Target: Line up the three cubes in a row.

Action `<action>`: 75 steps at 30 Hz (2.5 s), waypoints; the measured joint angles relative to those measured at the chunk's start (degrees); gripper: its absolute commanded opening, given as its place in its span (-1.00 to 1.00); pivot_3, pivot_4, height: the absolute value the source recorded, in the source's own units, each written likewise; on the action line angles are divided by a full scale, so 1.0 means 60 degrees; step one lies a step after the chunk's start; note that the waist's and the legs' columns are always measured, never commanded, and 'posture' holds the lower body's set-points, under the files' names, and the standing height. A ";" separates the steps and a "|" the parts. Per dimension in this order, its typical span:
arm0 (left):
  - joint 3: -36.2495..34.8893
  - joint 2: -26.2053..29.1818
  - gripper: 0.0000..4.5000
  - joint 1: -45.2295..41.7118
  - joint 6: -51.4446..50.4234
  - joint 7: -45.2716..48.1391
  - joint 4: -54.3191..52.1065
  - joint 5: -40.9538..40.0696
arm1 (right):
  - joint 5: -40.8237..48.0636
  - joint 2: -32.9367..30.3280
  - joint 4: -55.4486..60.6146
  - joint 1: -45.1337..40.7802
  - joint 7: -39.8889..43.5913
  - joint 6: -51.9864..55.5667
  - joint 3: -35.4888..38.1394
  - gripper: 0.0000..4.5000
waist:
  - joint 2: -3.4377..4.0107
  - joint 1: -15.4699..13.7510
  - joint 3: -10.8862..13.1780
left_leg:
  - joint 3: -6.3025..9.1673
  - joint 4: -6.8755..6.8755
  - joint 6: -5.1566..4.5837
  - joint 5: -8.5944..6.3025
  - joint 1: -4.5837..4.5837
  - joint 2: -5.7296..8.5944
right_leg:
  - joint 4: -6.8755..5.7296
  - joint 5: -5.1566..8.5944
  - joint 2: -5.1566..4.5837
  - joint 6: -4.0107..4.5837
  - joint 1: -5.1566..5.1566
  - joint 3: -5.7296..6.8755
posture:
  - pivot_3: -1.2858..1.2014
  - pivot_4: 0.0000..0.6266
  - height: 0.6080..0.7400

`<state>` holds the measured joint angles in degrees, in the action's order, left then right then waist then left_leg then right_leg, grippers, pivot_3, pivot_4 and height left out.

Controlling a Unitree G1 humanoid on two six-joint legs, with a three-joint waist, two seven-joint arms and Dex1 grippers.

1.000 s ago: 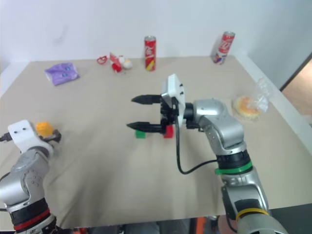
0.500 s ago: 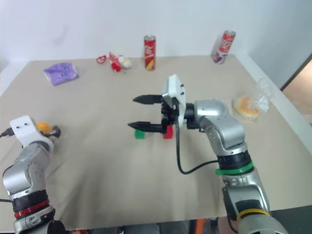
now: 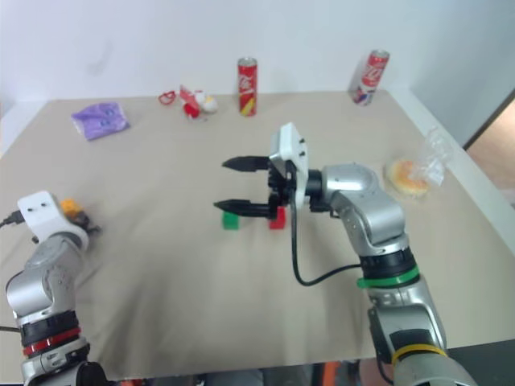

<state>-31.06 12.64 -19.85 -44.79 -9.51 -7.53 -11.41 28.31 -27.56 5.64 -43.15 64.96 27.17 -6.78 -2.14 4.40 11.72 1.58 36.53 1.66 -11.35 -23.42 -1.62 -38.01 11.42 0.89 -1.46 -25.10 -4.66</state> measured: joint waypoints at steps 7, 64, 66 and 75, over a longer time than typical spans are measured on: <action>0.0430 0.0878 -0.43 -0.0124 0.0433 0.0675 0.0536 0.0030 | -0.0093 -0.0031 -0.0092 -0.0036 0.0032 -0.0112 -0.0002 0.83 | -0.0005 0.0000 0.0002 | 0.0006 -0.0004 0.0014 0.0008 -0.0003 -0.0002 | 0.0000 0.0001 0.0000 0.0001 -0.0002 0.0009 | 0.03 -0.52 1.00; 0.6499 0.2942 -0.43 -0.5744 1.0581 1.6556 1.1763 0.1068 | 0.1613 -0.3284 0.1916 0.1710 0.1464 0.1321 0.1157 0.83 | -0.0013 -0.0061 0.0008 | 0.0027 0.0017 0.0042 -0.0008 -0.0064 0.0010 | 0.0000 0.0045 -0.0023 -0.0014 -0.0023 0.0042 | 0.03 -0.52 1.00; 0.6443 0.2921 -0.43 -0.5742 1.0539 1.6585 1.1763 0.1062 | 0.1597 -0.3284 0.1851 0.1710 0.1504 0.1294 0.1142 0.83 | -0.0013 -0.0061 0.0008 | 0.0026 0.0017 0.0043 -0.0008 -0.0064 0.0010 | 0.0000 0.0045 -0.0023 -0.0014 -0.0023 0.0042 | 0.03 -0.52 1.00; 0.6222 0.2855 -0.43 -0.5621 1.0519 1.6651 1.1755 0.1059 | 0.0516 -0.3408 0.0060 0.1851 0.1892 0.0476 0.0756 0.83 | -0.0013 -0.0065 0.0008 | 0.0023 0.0017 0.0042 -0.0008 -0.0064 0.0012 | 0.0000 0.0045 -0.0024 -0.0014 -0.0023 0.0039 | 0.03 -0.52 1.00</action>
<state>6.28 29.77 -53.57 18.32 90.39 63.00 -5.06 31.41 -48.01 6.00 -32.04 76.31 30.03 -2.24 -2.22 4.01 11.76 1.72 36.64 1.92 -11.40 -23.80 -1.55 -38.02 11.70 0.74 -1.55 -25.24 -4.43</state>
